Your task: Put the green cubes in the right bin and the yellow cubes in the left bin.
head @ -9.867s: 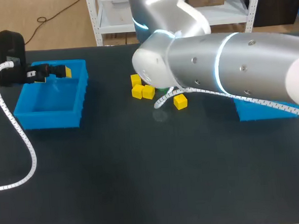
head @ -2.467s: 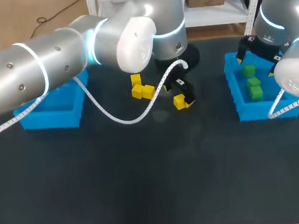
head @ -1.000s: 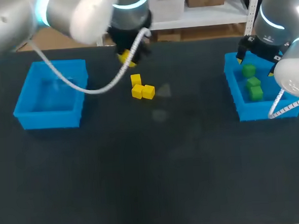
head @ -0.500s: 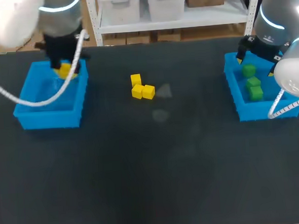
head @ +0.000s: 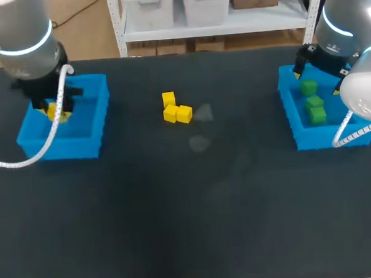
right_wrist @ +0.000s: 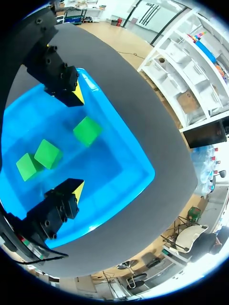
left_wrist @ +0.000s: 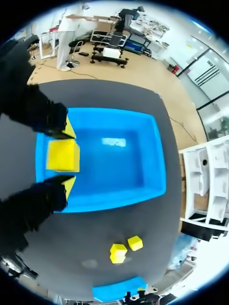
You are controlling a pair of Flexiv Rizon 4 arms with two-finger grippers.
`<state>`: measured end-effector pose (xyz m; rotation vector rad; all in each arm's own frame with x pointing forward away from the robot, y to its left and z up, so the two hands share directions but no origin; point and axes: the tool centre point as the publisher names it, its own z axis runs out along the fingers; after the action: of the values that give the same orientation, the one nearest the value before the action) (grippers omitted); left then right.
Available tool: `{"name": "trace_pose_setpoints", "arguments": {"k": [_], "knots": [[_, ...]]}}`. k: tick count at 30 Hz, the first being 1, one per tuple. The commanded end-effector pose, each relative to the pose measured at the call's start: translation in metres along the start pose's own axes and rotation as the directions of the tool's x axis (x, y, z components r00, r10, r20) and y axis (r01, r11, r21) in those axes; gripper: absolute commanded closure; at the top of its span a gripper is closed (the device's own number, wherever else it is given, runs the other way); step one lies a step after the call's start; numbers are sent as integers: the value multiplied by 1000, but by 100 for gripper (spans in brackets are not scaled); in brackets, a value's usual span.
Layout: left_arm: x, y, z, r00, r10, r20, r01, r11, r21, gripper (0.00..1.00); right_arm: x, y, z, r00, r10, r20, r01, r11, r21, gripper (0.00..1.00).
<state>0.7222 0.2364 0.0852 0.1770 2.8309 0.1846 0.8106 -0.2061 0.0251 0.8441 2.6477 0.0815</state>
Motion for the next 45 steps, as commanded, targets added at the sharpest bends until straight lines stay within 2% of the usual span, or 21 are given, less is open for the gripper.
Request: {"name": "trace_pose_setpoints", "arguments": {"k": [1,5,8,11,15,20,25,27,35,45], "knots": [[-2,-2,-3,991,4,133,-6,1000,19,0,0,0,0,1000,0,0,0,1000,-1,0],[-22,-19,-21,981,51,189,-60,997,39,0,0,0,0,1000,0,0,0,1000,-1,0],[-42,-40,-40,965,100,242,-123,989,81,0,0,0,0,1000,0,0,0,1000,-1,0],[-62,-69,-57,943,176,282,-211,972,102,0,0,0,0,1000,0,0,0,1000,-1,0],[-81,-117,-71,904,279,324,-339,929,145,0,0,0,0,1000,0,0,0,1000,-1,0],[-94,-174,-64,865,381,327,-462,860,218,0,0,0,0,1000,0,0,0,1000,-1,0],[-99,-213,-46,843,448,299,-523,814,252,0,0,0,0,1000,0,0,0,1000,-1,0],[-101,-226,-38,841,459,285,-530,804,270,0,0,0,0,1000,0,0,0,1000,-1,0],[-106,-256,-16,827,511,236,-562,766,312,0,0,0,0,1000,0,0,0,1000,-1,0],[-96,-279,13,822,545,165,-563,735,377,0,0,0,0,1000,0,0,0,1000,-1,0]]}}
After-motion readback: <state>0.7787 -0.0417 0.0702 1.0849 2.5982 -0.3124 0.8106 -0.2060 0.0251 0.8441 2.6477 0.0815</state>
